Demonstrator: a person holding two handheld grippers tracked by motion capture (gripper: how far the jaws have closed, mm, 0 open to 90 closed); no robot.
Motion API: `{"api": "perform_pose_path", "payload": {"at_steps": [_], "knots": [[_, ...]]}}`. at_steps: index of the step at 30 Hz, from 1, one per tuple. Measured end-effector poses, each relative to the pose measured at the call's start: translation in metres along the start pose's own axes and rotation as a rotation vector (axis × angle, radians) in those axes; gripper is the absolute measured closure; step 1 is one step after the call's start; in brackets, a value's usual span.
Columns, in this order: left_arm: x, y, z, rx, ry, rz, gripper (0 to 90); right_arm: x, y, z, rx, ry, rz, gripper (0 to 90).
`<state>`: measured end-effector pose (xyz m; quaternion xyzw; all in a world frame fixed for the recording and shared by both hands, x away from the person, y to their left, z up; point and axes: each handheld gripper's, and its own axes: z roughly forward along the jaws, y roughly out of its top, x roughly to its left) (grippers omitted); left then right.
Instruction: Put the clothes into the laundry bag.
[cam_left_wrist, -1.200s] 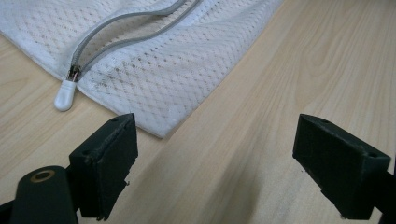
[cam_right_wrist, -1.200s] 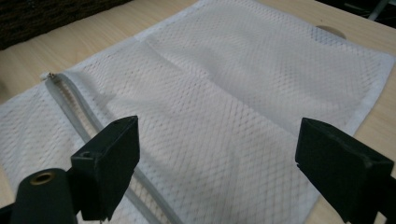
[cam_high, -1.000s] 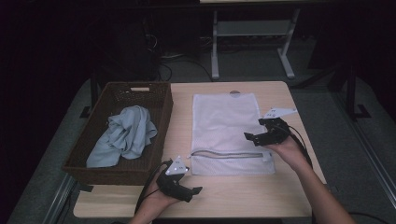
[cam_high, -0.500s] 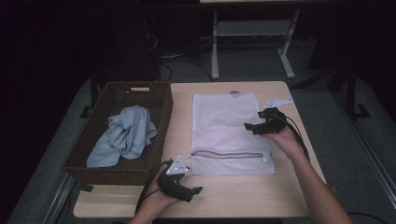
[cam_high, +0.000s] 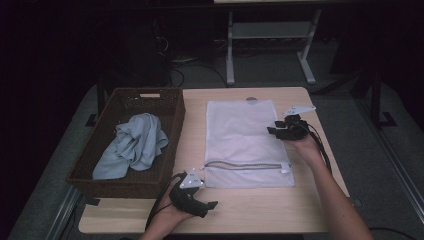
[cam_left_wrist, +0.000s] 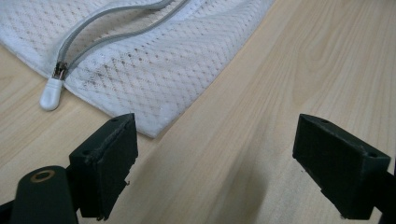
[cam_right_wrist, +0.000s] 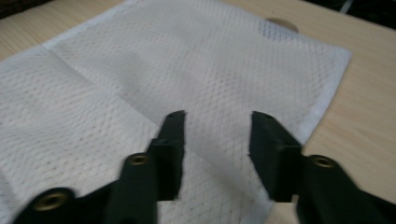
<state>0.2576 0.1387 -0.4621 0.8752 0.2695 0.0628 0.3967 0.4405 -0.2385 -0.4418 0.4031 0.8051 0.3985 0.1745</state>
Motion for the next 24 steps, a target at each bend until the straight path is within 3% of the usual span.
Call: {"api": "perform_pose_path", "payload": {"at_steps": [2,3,8,17,24], "knots": [[0.000,0.000,0.000,-0.001,0.001,-0.001,13.4,-0.003,-0.003,0.004,0.016,0.000,0.017,64.8],[0.001,0.000,0.000,0.000,0.001,-0.001,13.4,-0.005,-0.005,0.006,0.028,-0.007,0.021,72.5],[0.000,0.000,0.001,-0.001,0.000,-0.002,13.5,-0.009,-0.010,0.013,0.074,-0.045,0.041,88.7],[0.000,-0.001,0.000,0.002,-0.001,-0.005,13.7,-0.012,-0.015,0.020,0.124,-0.112,0.034,89.4],[0.000,-0.001,0.000,0.008,0.000,-0.004,13.8,-0.018,-0.021,0.019,0.151,-0.112,0.038,89.4]]}}
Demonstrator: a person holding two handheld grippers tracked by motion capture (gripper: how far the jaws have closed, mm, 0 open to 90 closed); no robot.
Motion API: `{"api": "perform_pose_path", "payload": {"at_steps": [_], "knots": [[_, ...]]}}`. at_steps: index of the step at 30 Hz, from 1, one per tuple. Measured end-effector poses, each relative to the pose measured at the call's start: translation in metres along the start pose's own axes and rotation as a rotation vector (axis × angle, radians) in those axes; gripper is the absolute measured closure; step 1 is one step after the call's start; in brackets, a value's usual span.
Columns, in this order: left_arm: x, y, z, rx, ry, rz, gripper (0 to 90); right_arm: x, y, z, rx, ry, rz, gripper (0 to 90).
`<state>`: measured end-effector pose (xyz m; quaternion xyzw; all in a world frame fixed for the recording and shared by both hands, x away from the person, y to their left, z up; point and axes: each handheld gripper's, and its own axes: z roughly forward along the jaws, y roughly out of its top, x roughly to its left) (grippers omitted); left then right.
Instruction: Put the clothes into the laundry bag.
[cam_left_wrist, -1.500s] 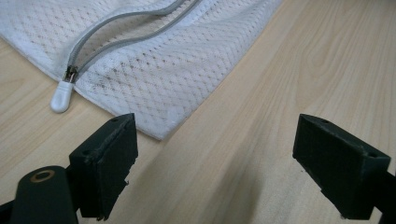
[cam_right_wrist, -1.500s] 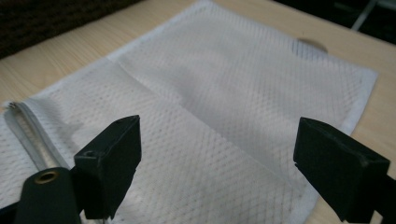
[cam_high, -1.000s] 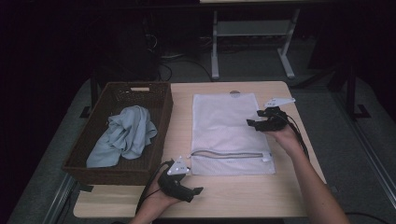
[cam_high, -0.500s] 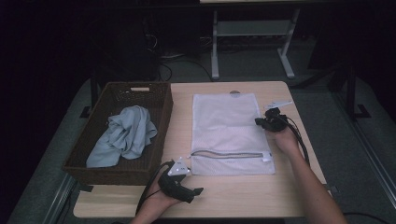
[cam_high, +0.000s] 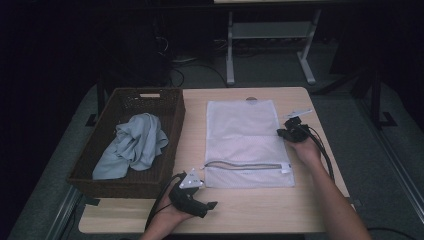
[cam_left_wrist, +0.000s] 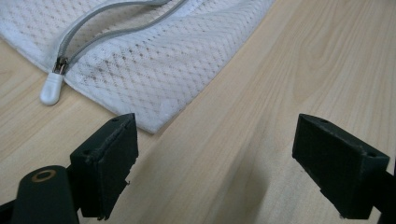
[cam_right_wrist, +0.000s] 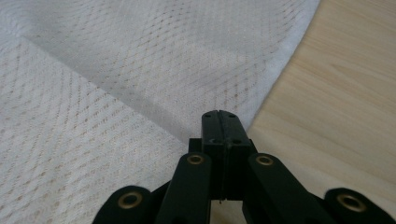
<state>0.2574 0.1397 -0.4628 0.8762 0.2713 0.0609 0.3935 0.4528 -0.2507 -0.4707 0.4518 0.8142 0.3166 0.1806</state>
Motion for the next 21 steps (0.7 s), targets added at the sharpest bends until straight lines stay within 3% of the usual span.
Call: {"api": "perform_pose_path", "payload": {"at_steps": [8,21], "knots": [[0.001,0.000,0.000,-0.001,0.001,-0.011,13.8,-0.005,-0.003,-0.007,0.034,-0.022,-0.010,89.4],[0.002,0.000,0.001,-0.002,0.002,-0.020,13.9,-0.027,-0.022,-0.026,0.063,-0.068,0.029,89.4]]}}
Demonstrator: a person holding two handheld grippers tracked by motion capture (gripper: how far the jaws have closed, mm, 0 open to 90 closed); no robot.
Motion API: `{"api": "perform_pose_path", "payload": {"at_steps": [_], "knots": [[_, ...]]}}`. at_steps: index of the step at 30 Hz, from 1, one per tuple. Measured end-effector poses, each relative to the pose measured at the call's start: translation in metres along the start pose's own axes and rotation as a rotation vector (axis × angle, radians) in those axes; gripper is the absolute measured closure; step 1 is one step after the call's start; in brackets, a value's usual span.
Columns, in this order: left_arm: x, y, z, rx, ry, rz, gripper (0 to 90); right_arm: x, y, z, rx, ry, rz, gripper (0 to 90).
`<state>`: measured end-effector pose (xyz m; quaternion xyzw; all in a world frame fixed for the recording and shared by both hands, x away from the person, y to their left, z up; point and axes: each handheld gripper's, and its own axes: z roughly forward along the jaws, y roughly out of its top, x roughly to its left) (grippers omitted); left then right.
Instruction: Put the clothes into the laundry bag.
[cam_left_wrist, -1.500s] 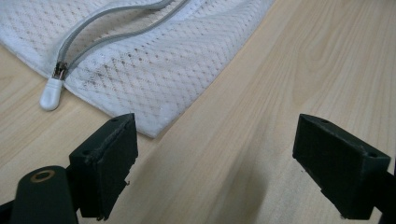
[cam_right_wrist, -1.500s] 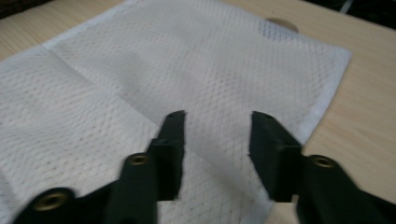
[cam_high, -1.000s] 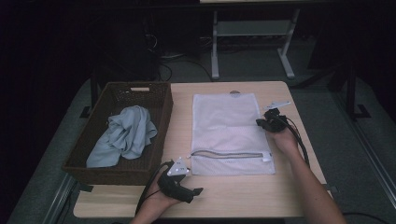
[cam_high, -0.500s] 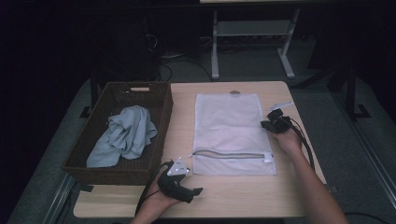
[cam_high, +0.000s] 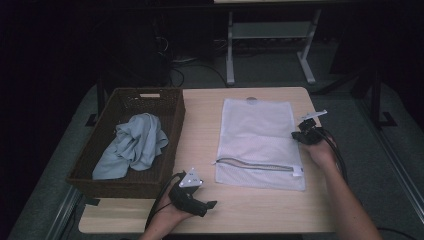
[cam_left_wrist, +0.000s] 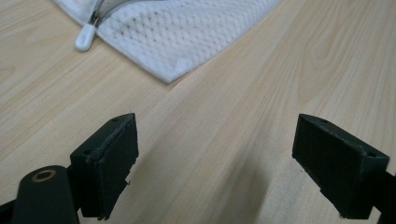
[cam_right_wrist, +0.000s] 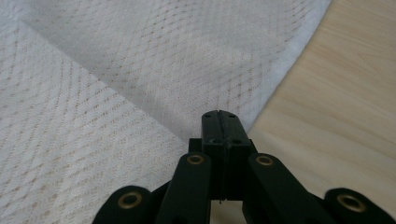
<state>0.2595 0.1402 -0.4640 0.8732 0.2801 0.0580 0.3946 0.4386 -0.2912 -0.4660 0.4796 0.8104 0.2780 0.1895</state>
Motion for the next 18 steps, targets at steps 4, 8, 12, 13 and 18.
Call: {"api": "perform_pose_path", "payload": {"at_steps": [4,8,12,13,18], "knots": [[0.001,0.000,0.000,0.000,0.000,-0.001,13.8,-0.007,-0.005,-0.005,0.019,-0.010,0.003,89.4],[0.001,0.000,0.000,-0.001,0.003,-0.003,13.9,-0.013,-0.012,-0.011,0.026,-0.022,0.011,89.4],[0.001,0.000,-0.001,-0.001,0.005,-0.002,13.9,-0.017,-0.017,-0.017,0.038,-0.032,0.013,89.5],[0.001,0.000,-0.001,-0.002,0.005,-0.002,13.9,-0.019,-0.020,-0.018,0.041,-0.036,0.011,89.5],[0.000,0.000,0.000,0.000,0.003,-0.001,14.0,-0.026,-0.028,-0.027,0.061,-0.053,0.015,89.4]]}}
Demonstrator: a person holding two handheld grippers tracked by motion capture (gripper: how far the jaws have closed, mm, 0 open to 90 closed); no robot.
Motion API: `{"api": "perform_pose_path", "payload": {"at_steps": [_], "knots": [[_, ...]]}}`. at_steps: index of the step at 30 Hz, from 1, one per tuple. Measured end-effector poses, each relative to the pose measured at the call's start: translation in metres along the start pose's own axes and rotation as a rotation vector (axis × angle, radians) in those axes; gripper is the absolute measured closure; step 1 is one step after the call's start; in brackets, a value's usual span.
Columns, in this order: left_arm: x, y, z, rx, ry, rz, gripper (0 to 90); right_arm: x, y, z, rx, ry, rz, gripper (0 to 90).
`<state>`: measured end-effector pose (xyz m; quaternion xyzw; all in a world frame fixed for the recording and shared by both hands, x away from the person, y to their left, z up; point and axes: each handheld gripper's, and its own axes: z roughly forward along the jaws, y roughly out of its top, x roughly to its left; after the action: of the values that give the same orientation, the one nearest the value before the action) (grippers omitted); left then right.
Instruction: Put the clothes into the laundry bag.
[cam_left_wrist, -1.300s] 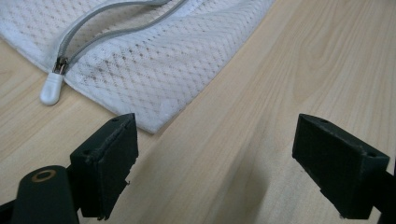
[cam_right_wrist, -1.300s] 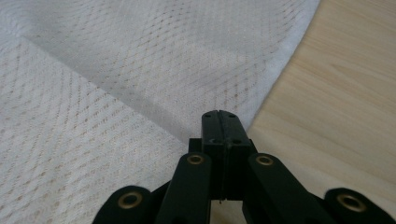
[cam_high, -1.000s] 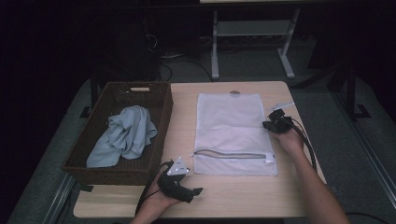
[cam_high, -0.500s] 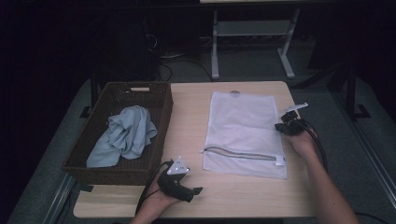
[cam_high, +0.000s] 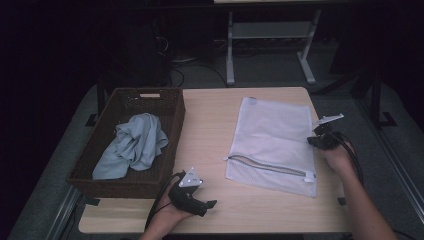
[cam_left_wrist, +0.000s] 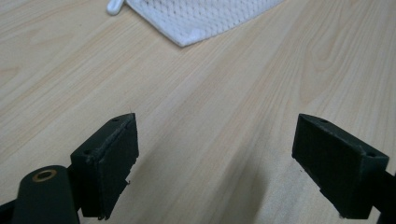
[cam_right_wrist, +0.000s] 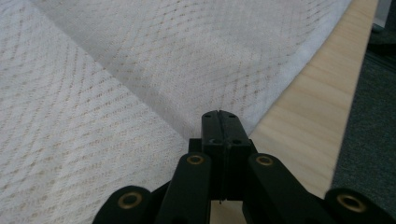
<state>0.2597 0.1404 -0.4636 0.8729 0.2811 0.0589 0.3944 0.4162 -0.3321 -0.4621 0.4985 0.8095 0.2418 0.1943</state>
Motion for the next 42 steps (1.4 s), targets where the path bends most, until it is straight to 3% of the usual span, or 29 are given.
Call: {"api": "perform_pose_path", "payload": {"at_steps": [7,13,18,23,25,28,35,42], "knots": [[0.000,0.000,-0.001,-0.001,-0.001,0.001,14.0,-0.010,-0.014,-0.011,0.016,-0.026,0.001,89.4],[0.000,0.000,0.000,0.000,-0.002,0.000,14.0,-0.010,-0.024,-0.024,-0.040,-0.008,0.012,89.4],[0.000,0.000,-0.001,-0.002,-0.002,0.005,14.0,0.005,-0.031,-0.047,-0.062,0.042,-0.027,87.1],[-0.001,0.000,0.000,0.001,-0.003,0.005,14.0,0.026,-0.049,-0.074,-0.083,0.104,-0.065,87.8],[-0.001,0.000,0.000,0.003,-0.004,0.004,14.0,0.029,-0.052,-0.076,-0.085,0.113,-0.069,88.4],[-0.002,0.000,-0.001,0.006,0.000,0.010,14.0,0.045,-0.070,-0.088,-0.076,0.150,-0.091,88.4],[0.000,0.001,0.000,0.005,-0.001,0.002,14.0,0.069,-0.096,-0.095,-0.045,0.213,-0.142,89.4],[0.000,0.000,-0.001,0.003,-0.003,0.003,14.0,0.081,-0.096,-0.082,0.014,0.214,-0.193,89.6]]}}
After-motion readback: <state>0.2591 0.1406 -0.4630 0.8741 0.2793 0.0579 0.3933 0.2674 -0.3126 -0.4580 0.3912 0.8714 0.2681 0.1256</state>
